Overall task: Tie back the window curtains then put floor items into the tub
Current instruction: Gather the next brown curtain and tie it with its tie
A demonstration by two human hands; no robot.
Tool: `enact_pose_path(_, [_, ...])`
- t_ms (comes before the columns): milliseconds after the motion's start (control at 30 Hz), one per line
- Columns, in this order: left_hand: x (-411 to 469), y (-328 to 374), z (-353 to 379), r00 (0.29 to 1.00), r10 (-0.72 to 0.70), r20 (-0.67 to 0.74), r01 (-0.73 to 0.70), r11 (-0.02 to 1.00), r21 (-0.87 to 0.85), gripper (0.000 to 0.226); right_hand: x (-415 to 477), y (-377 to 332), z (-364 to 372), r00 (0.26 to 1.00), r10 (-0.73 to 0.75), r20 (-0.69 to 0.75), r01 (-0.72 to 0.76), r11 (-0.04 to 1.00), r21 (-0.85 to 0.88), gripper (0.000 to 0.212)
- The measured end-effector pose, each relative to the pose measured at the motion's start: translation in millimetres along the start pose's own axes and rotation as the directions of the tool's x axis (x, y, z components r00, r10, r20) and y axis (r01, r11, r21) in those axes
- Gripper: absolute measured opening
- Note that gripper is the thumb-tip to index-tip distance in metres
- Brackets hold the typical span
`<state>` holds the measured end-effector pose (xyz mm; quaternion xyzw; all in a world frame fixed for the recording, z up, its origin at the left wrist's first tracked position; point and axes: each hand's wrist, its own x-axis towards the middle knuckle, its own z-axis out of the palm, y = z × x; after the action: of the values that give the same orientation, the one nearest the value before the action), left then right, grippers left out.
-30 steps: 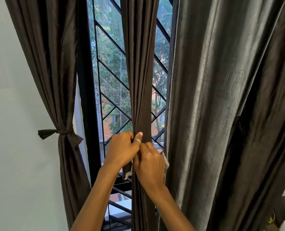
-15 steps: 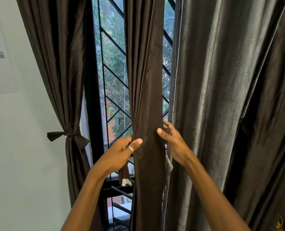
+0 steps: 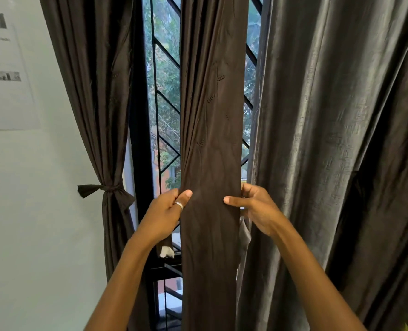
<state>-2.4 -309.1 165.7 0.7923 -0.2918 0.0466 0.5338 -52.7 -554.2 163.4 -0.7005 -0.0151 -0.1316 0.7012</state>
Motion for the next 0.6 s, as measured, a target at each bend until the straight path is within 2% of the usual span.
enact_pose_path(100, [2.2, 0.5, 13.6, 0.977, 0.044, -0.207, 0.007, 0.971, 0.238, 0.054, -3.1, 9.8, 17.8, 0.938, -0.214, -0.273, 0.142, 0.955, -0.260, 0.017])
enact_pose_path(200, [-3.3, 8.6, 27.1, 0.942, 0.105, -0.318, 0.021, 0.929, 0.370, 0.047, -10.0, 22.2, 36.4, 0.799, -0.437, -0.413, 0.104, 0.777, -0.621, 0.023])
enact_pose_path(267, [-6.8, 11.8, 34.2, 0.932, 0.123, -0.340, 0.020, 0.921, 0.389, 0.045, -19.7, 23.2, 48.3, 0.705, -0.584, -0.402, 0.096, 0.640, -0.762, 0.021])
enact_pose_path(333, [-9.0, 16.5, 39.7, 0.926, 0.140, -0.349, 0.002, 0.926, 0.377, 0.042, -27.5, 23.3, 57.5, 0.652, -0.661, -0.372, 0.103, 0.564, -0.819, 0.014])
enact_pose_path(467, [-9.2, 16.5, 47.7, 0.923, 0.155, -0.353, -0.031, 0.942, 0.334, 0.036, -30.7, 29.7, 65.6, 0.628, -0.704, -0.332, 0.098, 0.494, -0.864, 0.014])
enact_pose_path(600, [-7.3, 18.2, 54.3, 0.940, 0.158, -0.302, -0.060, 0.949, 0.310, 0.033, -33.4, 33.2, 73.4, 0.627, -0.729, -0.275, 0.163, 0.468, -0.869, 0.012])
